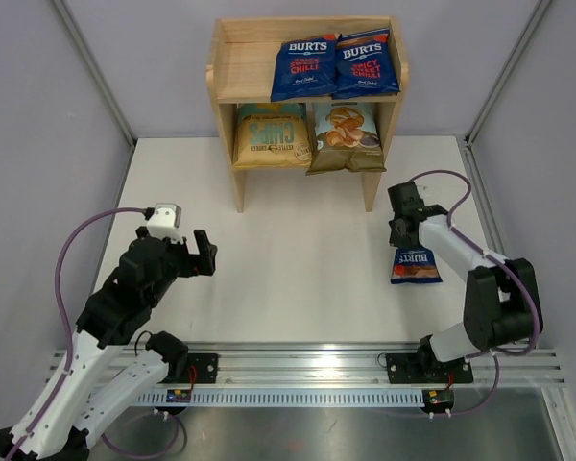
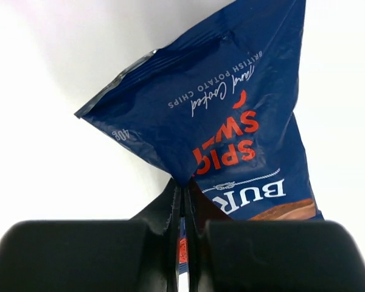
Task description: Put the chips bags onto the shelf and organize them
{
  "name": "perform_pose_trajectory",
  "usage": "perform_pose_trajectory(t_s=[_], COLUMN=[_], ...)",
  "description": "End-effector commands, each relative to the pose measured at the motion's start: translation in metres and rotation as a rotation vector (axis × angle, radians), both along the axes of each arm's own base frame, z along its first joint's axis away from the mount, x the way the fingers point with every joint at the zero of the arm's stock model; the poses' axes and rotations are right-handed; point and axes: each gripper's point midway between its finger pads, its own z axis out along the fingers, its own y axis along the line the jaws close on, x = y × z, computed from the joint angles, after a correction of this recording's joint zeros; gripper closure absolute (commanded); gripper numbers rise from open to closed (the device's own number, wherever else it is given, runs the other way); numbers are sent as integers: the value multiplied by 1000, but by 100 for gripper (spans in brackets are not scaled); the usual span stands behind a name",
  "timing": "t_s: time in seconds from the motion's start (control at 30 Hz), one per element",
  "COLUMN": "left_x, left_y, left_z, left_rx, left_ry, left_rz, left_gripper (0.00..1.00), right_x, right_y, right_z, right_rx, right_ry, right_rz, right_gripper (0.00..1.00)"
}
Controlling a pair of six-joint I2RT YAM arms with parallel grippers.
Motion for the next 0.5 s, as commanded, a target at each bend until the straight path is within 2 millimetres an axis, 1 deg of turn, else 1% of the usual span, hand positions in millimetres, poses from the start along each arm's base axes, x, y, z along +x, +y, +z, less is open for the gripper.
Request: perform_pose_trajectory(t_s=[0.0, 0.03, 0.07, 0.1, 0.13, 0.17, 0.2, 0.23, 0.27, 0.3, 0.33, 0.37, 0.4, 0.43, 0.47], left_x=[5, 4, 4, 3, 0, 0, -2, -3, -1, -3, -2, -4, -5, -4, -11], left_y=[-7, -9, -12, -15, -22, -26, -32, -35, -41, -48, -62, -72, -81, -92, -105], left_z=[9, 9, 11, 12, 14, 17, 19, 13, 14, 14, 18, -1, -8, 4, -18], left_rx=[-14, -20, -27, -38, -57, -74, -112, -134, -172, -232, -289, -313, -361, -417, -422], left_ry=[-34, -32, -35, -36, -34, -39, -34, -20, -30, -31, -57, -26, -16, -82, -52], left_rz=[-31, -45, -59, -76, -113, -128, -143, -147, -158, -168, -222, -259, -276, -321, -365], left_gripper=[1, 1, 1, 1, 1, 1, 1, 1, 1, 1, 1, 1, 1, 1, 1], right_x=[5, 10, 9, 8, 7, 3, -6, -3, -9, -17, -17, -24, -34, -32, -40], right_y=[24, 33, 45, 53, 63, 79, 88, 98, 112, 117, 128, 140, 145, 153, 161], right_z=[36, 44, 59, 65, 66, 72, 79, 91, 98, 101, 115, 122, 123, 138, 145], right_rx=[167, 225, 323, 381, 452, 565, 633, 707, 802, 845, 909, 995, 1044, 1119, 1217], right_ry=[-179, -237, -296, -326, -364, -376, -397, -444, -436, -446, -490, -472, -473, -525, -504], right_rz=[-26, -23, -32, -29, -16, -23, -5, 17, 6, 8, 38, 26, 25, 45, 11], right_gripper=[94, 94, 97, 99, 99, 100, 100, 100, 100, 100, 100, 100, 100, 100, 100])
